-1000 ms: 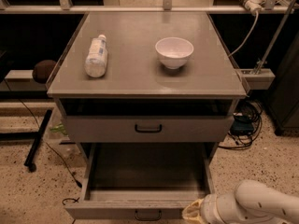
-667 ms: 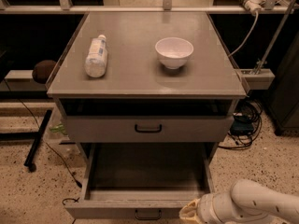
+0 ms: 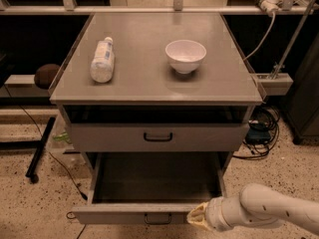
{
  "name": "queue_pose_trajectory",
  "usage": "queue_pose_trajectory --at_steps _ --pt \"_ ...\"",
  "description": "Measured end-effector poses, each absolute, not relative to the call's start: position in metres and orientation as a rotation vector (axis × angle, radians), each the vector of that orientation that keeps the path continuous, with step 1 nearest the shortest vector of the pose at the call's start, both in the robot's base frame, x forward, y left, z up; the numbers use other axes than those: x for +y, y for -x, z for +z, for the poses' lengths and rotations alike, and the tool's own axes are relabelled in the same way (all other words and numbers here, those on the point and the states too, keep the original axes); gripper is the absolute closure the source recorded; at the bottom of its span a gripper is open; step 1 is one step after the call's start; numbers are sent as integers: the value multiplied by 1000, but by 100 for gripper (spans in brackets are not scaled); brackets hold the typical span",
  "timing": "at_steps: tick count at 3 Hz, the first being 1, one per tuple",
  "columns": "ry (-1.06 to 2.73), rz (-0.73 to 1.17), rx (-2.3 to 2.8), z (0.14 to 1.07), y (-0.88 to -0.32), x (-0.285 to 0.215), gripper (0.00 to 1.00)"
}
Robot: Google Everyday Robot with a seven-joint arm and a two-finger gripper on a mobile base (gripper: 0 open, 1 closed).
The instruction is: Close middle drawer
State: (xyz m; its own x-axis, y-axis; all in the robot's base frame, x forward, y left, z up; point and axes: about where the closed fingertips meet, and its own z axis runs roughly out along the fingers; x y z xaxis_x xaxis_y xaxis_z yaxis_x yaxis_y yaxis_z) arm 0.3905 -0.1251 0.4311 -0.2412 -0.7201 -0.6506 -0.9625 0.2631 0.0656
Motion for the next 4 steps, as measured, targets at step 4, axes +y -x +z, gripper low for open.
queue_pose_trajectory --at_steps 4 --pt "1558 616 1990 415 -463 -111 0"
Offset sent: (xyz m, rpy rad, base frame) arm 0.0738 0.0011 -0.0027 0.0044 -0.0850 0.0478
